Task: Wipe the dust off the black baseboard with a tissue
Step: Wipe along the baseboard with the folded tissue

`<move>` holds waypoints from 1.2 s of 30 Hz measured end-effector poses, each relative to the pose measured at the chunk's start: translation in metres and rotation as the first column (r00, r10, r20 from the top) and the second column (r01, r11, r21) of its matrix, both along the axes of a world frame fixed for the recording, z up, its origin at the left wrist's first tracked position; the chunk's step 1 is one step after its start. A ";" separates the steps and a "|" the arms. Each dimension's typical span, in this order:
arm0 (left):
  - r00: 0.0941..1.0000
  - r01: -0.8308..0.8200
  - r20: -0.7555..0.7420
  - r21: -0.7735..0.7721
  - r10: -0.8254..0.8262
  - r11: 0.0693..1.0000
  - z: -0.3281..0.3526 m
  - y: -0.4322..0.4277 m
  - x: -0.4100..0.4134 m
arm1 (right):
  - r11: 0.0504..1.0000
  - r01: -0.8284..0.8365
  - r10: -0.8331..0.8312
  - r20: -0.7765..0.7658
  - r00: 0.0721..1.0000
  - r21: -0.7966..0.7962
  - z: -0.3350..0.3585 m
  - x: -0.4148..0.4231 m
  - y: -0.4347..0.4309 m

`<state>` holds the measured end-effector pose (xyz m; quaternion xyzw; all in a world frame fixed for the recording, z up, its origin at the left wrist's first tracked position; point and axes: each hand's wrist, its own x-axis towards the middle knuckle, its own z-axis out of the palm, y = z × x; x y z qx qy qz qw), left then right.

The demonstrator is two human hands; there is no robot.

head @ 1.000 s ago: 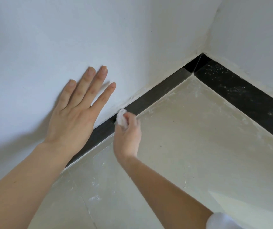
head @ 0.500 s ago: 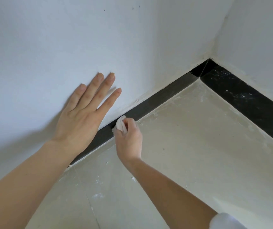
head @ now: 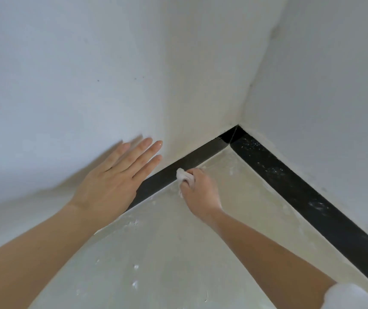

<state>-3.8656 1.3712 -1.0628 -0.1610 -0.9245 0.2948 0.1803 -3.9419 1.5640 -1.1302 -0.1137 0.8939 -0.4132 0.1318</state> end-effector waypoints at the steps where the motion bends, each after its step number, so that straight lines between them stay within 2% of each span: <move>1: 1.000 0.007 -0.006 0.028 -0.007 1.000 -0.002 0.011 -0.013 | 0.998 -0.009 0.012 -0.040 0.999 0.054 0.005 -0.011 0.015; 4: 1.000 0.019 0.021 0.066 -0.020 0.998 -0.006 0.049 -0.052 | 0.935 -0.097 0.172 -0.199 0.965 0.342 0.016 -0.045 0.064; 8: 0.998 0.000 0.064 0.050 -0.003 0.999 -0.015 0.083 -0.087 | 0.729 -0.152 0.505 -0.373 0.779 0.668 0.024 -0.081 0.104; 12: 0.972 -0.095 0.222 0.071 0.077 0.993 -0.016 0.093 -0.112 | 0.407 0.005 0.718 -0.323 0.617 0.913 0.026 -0.116 0.104; 15: 0.979 -0.088 0.186 0.036 0.080 0.995 -0.028 0.088 -0.119 | 0.297 0.050 0.834 -0.285 0.472 0.954 0.019 -0.141 0.095; 18: 0.988 -0.076 0.133 -0.036 0.080 0.996 -0.037 0.085 -0.119 | 0.157 0.075 0.887 -0.174 0.428 0.985 0.008 -0.162 0.095; 21: 0.988 -0.082 0.123 -0.066 0.090 0.994 -0.038 0.085 -0.121 | -0.063 0.089 0.913 0.021 0.406 0.994 -0.001 -0.176 0.101; 23: 0.988 -0.099 0.108 -0.070 0.106 0.993 -0.038 0.085 -0.121 | -0.115 0.143 0.904 0.044 0.425 0.983 0.000 -0.177 0.104; 24: 0.988 -0.105 0.108 -0.075 0.113 0.992 -0.037 0.085 -0.121 | -0.128 0.150 0.895 0.049 0.442 0.980 0.001 -0.174 0.106; 27: 0.987 -0.094 0.127 -0.062 0.101 0.994 -0.034 0.086 -0.121 | -0.082 0.116 0.898 0.023 0.439 0.990 0.004 -0.158 0.120; 30: 0.981 -0.069 0.178 -0.033 0.074 0.997 -0.031 0.086 -0.120 | -0.149 0.160 0.895 0.065 0.440 0.976 0.013 -0.135 0.135; 31: 0.979 -0.061 0.193 -0.016 0.063 0.998 -0.029 0.086 -0.120 | -0.203 0.111 0.878 0.131 0.461 0.973 0.015 -0.125 0.140; 33: 0.977 -0.053 0.206 0.014 0.049 0.998 -0.028 0.086 -0.120 | -0.290 -0.115 0.769 0.303 0.562 0.950 0.011 -0.108 0.144; 35: 0.978 -0.050 0.203 0.015 0.046 0.999 -0.028 0.086 -0.120 | -0.261 -0.248 0.649 0.360 0.670 0.933 0.013 -0.099 0.132; 36: 0.979 -0.047 0.201 0.008 0.044 0.999 -0.027 0.086 -0.120 | -0.211 -0.243 0.665 0.321 0.674 0.947 0.014 -0.098 0.122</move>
